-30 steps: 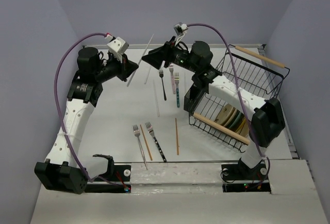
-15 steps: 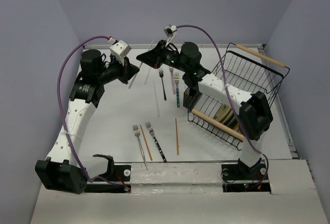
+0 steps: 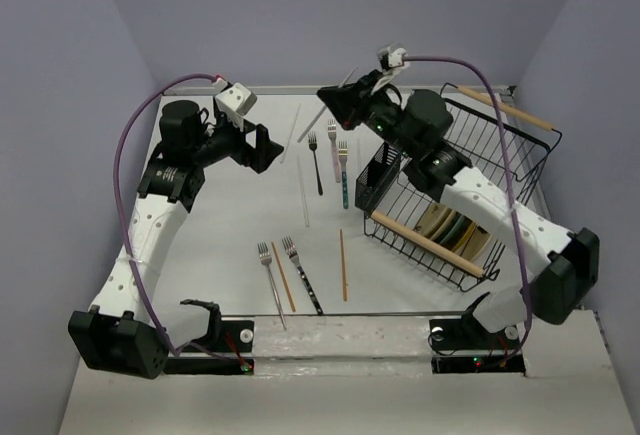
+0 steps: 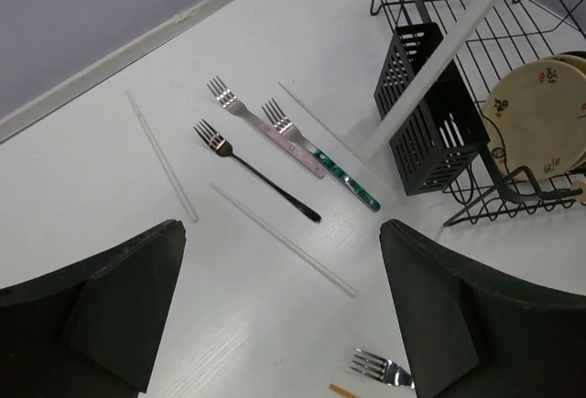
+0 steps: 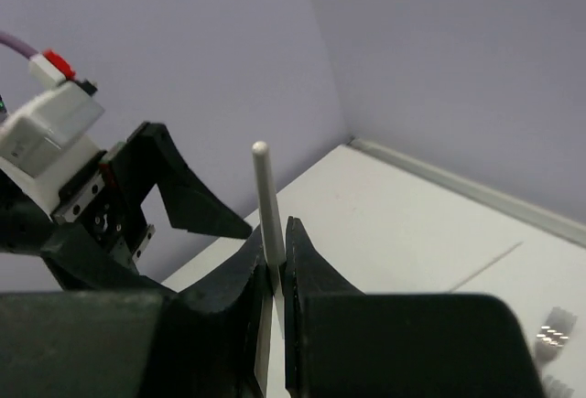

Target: Sort the eating utensils into containers

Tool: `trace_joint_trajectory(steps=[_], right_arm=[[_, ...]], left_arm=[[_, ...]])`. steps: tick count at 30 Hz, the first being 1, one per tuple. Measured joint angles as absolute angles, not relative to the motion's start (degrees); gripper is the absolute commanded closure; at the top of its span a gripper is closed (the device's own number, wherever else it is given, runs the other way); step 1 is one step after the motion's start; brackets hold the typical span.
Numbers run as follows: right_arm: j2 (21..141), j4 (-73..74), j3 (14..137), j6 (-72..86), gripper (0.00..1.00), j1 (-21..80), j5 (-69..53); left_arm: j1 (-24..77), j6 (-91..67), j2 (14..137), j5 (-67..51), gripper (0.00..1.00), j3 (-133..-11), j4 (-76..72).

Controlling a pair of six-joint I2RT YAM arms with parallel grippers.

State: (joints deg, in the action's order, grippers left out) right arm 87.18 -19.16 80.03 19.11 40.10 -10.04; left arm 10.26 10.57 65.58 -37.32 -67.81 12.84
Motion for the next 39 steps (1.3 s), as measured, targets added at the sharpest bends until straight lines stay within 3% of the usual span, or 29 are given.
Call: trace_joint_trajectory(steps=[7, 12, 22, 39], right_arm=[[72.73, -17.32, 73.3, 7.09, 1.0, 40.1, 11.86], [72.38, -14.44, 68.45, 3.53, 1.0, 39.59, 21.17], [76.69, -8.97, 63.9, 6.22, 1.0, 35.99, 23.49], [75.07, -9.69, 61.82, 8.19, 1.0, 33.65, 23.57]], left_arm=[[10.24, 11.49, 65.01, -33.61, 0.01, -65.95, 12.91], [10.0, 13.17, 66.02, -28.08, 0.01, -65.14, 14.0], [9.5, 16.95, 69.84, -20.56, 0.01, -60.75, 16.82], [9.5, 18.11, 74.11, -19.94, 0.01, -59.59, 15.59]])
